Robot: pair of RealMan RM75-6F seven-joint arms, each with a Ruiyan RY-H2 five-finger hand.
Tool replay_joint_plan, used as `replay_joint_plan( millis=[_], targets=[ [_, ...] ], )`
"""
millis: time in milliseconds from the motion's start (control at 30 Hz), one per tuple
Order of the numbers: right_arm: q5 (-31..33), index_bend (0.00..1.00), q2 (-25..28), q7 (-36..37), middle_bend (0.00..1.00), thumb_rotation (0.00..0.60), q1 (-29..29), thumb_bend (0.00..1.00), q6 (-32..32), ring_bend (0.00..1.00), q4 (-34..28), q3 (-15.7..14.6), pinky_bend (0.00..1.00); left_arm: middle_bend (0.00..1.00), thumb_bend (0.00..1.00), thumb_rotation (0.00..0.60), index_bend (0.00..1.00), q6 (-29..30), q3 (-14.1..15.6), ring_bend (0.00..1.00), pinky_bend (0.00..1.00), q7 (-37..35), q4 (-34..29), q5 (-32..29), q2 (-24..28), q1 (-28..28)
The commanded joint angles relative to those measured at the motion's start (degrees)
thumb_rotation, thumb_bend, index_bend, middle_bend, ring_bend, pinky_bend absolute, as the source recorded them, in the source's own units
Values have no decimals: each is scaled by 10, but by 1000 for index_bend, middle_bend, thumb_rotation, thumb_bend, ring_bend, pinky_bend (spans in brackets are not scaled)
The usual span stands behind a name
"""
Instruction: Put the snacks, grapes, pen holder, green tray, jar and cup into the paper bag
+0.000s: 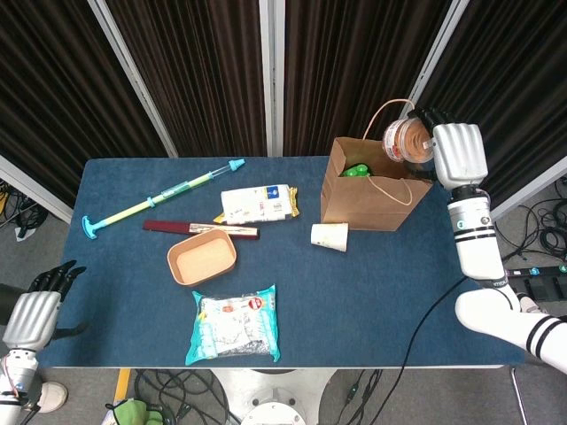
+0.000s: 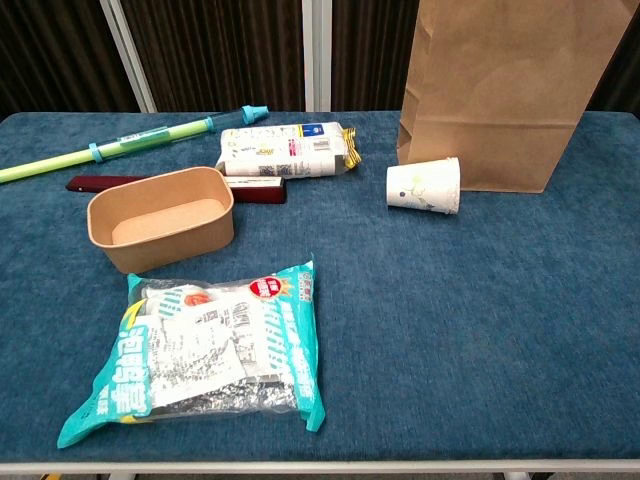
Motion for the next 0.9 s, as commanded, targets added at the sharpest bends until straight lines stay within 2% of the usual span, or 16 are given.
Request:
replay_joint_plan(
  millis=[33, 233, 400, 467, 533, 600, 900],
  targets=[
    [16, 418, -21, -14, 417, 600, 13, 211, -23, 334, 28, -12, 551, 175, 41, 600, 200, -1, 0, 133, 144, 0, 0, -1, -1, -1],
    [11, 385, -47, -5, 400, 600, 26, 207, -44, 306, 51, -22, 514, 175, 41, 600, 200, -3, 0, 133, 144, 0, 1, -4, 0, 0],
    [25, 225, -41, -8, 305, 600, 33, 199, -73, 157, 45, -28, 363, 175, 40, 600, 200, -2, 1, 133, 145, 0, 0, -6, 0, 2],
    [35, 124, -35, -10, 248, 600, 34, 200, -84, 95, 40, -29, 297, 175, 41, 600, 200, -4, 1, 133, 145, -1, 3, -7, -2, 1],
    [41, 42, -31, -9, 199, 600, 34, 200, -88, 54, 34, -29, 252, 175, 41, 600, 200, -4, 1, 133, 145, -2, 4, -6, -3, 1],
    [41, 4, -28, -4, 171, 600, 33, 194, -86, 33, 31, -28, 230, 175, 41, 600, 200, -4, 1, 133, 144, -3, 5, -6, -3, 1],
    [27, 0, -15, 23, 133, 600, 26, 11, -72, 0, 13, -22, 188, 175, 41, 600, 200, -3, 0, 133, 145, -2, 3, -4, -3, 0]
  ],
)
